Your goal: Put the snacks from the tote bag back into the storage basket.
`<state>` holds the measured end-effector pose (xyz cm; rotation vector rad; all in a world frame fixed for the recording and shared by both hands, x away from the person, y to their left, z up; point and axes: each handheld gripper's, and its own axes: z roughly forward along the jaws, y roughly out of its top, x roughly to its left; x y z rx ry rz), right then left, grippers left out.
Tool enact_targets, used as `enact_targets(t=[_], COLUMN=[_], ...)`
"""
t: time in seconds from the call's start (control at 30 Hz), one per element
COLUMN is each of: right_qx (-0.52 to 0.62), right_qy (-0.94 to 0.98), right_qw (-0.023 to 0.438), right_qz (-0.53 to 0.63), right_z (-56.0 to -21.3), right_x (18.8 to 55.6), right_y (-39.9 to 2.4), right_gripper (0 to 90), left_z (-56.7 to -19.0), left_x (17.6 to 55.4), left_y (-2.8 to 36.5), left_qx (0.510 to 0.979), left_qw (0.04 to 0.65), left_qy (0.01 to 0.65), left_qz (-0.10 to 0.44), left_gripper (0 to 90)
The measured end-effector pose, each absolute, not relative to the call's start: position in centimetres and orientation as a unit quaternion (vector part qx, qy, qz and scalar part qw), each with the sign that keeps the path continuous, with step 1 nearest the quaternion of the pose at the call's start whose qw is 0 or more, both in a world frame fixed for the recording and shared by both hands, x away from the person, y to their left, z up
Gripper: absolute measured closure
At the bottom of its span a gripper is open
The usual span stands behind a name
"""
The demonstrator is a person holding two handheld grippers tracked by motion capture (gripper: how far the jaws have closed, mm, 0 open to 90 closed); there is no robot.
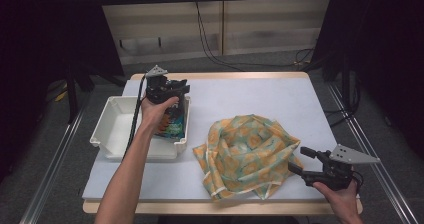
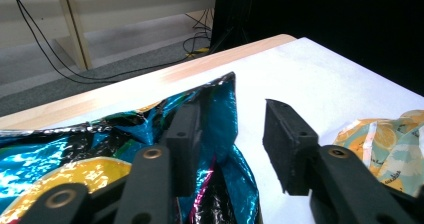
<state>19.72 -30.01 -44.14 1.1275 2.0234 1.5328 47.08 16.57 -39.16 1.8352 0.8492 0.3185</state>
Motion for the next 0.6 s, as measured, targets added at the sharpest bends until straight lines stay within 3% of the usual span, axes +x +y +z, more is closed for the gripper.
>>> enact_targets(t=[0.5, 0.6], right_qx=[0.4, 0.397], right_qy=[0.716, 0.718], right_qw=[0.179, 0.182], right_qz=[0.543, 0.543], right_z=[-44.1, -44.1], right_x=[19.8, 19.7], right_y=[-29.9, -29.9], right_gripper=[24.2, 24.1], left_z=[-38.0, -37.5], left_x=[46.4, 46.2], left_y=[17.0, 17.5], left_qx=[0.748, 0.746], left_qw=[0.537, 0.541], left_qy=[0.363, 0.36], left_qz=[0.144, 0.15], left_gripper=[32.3, 31.3])
